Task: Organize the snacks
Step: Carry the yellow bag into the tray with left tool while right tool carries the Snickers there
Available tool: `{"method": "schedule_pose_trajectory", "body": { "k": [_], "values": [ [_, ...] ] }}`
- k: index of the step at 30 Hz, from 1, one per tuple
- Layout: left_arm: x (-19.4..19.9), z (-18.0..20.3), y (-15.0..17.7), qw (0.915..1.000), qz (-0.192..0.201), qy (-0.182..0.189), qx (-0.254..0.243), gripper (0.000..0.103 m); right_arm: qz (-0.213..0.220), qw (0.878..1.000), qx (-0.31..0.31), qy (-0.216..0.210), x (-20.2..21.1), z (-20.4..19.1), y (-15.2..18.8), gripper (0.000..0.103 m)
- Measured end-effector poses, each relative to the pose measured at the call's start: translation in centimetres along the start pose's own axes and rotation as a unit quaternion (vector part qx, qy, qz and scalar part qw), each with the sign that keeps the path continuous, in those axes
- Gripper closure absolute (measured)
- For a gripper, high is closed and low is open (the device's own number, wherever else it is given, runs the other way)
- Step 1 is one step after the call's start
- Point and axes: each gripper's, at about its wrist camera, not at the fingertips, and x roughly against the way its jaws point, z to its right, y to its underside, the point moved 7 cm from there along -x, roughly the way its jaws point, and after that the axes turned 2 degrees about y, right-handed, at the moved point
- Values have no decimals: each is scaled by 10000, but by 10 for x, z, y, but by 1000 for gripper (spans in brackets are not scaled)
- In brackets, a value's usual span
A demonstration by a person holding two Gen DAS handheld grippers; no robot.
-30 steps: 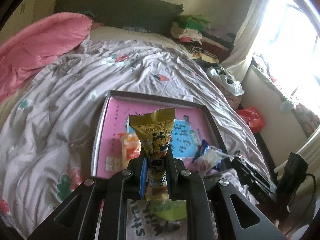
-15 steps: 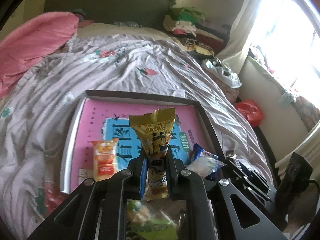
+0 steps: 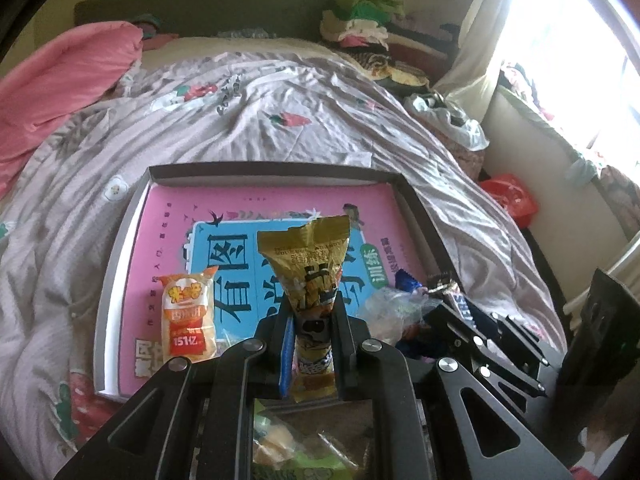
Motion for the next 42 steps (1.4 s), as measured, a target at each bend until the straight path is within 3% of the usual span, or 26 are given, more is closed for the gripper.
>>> {"method": "schedule_pose_trajectory", "body": {
  "k": [17,31,35,38,42],
  "values": [
    [-10,-5,4,9999,-68,-81,2,87,-72,10000,-36,-54,-6,1,0,74],
    [-9,-6,4,9999,-53,-84,12,86,7,9999,-103,-27,-1,3,-3,64],
    [-6,-7,4,9999,-44,-78,46,81,43,9999,-138,0,1,5,-5,56],
    [-3,-8,4,9999,-10,-86,78,69,55,9998,-179,18,2,7,-5,54],
    [0,-10,3,9999,17,-65,120,68,72,9998,-200,45,4,8,-6,54]
  ]
}}
